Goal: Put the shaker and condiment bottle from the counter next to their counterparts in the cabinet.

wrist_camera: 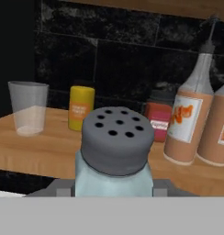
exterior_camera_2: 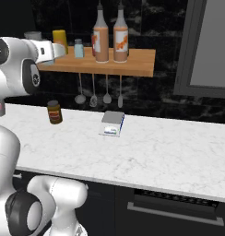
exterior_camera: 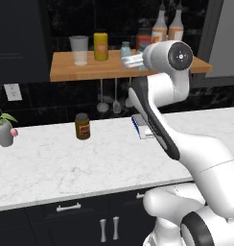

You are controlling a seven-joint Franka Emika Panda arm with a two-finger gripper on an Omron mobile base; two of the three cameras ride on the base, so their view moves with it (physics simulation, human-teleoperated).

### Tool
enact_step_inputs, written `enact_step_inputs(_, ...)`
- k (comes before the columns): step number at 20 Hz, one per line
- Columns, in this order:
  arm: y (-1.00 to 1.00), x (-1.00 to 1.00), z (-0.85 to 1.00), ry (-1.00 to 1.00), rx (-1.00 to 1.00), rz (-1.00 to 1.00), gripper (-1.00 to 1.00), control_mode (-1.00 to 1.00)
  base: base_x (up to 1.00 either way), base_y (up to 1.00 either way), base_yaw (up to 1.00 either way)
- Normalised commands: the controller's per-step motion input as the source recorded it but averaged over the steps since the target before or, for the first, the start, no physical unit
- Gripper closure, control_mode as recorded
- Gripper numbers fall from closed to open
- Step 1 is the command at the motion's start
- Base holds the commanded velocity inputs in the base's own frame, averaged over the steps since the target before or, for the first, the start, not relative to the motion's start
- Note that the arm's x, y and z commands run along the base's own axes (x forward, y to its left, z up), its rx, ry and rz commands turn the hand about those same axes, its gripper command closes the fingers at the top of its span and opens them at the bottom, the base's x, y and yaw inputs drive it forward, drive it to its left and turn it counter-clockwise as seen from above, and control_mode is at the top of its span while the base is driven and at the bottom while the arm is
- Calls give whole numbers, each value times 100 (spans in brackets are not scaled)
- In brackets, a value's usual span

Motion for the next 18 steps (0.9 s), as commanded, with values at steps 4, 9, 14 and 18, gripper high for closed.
enact_step_inputs(4,0,42,0,0,3,3,100,-100,0,0,0)
enact_step_inputs(9,0,40,0,0,5,3,100,-100,0,0,0)
enact_step_inputs(14,0,43,-1,0,0,5,100,-100,0,0,0)
enact_step_inputs(18,0,41,-6,0,0,7,100,-100,0,0,0)
